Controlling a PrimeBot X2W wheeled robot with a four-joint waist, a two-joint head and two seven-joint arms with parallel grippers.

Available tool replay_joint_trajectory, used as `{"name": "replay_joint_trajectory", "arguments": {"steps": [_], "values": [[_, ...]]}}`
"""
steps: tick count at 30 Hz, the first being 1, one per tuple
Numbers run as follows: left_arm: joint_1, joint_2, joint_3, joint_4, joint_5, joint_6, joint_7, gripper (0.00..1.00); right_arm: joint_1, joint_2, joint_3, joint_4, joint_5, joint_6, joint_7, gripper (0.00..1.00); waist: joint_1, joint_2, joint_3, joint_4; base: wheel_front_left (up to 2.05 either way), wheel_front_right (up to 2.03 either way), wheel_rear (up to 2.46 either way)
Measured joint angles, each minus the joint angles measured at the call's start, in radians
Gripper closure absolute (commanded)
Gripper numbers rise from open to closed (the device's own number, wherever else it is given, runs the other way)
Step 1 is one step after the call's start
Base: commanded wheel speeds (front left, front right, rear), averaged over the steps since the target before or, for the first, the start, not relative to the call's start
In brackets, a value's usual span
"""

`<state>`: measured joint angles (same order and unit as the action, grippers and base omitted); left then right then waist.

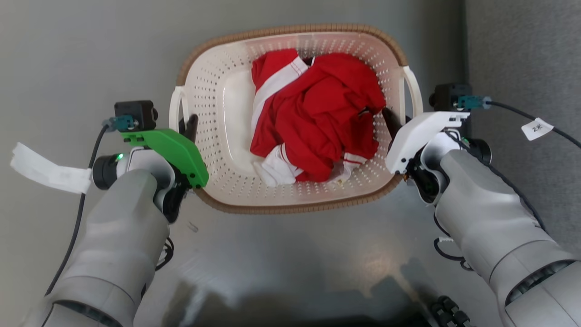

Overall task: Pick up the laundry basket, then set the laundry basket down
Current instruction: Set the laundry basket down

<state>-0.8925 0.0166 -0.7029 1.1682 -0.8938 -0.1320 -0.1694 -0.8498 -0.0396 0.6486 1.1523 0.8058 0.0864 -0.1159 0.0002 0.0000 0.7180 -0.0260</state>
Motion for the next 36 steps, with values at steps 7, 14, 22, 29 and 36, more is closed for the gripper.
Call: {"name": "replay_joint_trajectory", "arguments": {"steps": [7,14,22,29,36], "values": [[-0.031,0.000,-0.002,-0.001,0.001,0.000,-0.016,1.00,-0.029,0.000,-0.001,0.011,-0.005,0.001,-0.027,1.00,0.0000,0.0000,0.066,0.008,0.00,0.00,0.00],[-0.048,0.001,-0.010,0.000,0.020,0.000,-0.027,1.00,-0.046,0.001,-0.003,0.024,-0.005,0.002,-0.045,1.00,-0.0001,0.0000,0.117,0.013,0.00,0.00,0.00],[-0.074,0.000,-0.010,0.001,0.020,0.000,-0.044,1.00,-0.069,0.000,-0.005,0.027,-0.005,0.002,-0.073,1.00,-0.0001,0.0000,0.158,0.014,0.00,0.00,0.00],[-0.083,-0.001,-0.010,0.002,0.020,0.000,-0.052,1.00,-0.076,0.001,-0.006,0.036,-0.006,0.005,-0.091,1.00,-0.0001,0.0000,0.178,0.018,0.00,0.00,0.00],[-0.087,-0.002,-0.011,0.001,0.020,0.000,-0.061,1.00,-0.088,0.001,-0.006,0.046,-0.006,0.009,-0.103,1.00,-0.0001,0.0000,0.194,0.020,0.00,0.00,0.00]]}}
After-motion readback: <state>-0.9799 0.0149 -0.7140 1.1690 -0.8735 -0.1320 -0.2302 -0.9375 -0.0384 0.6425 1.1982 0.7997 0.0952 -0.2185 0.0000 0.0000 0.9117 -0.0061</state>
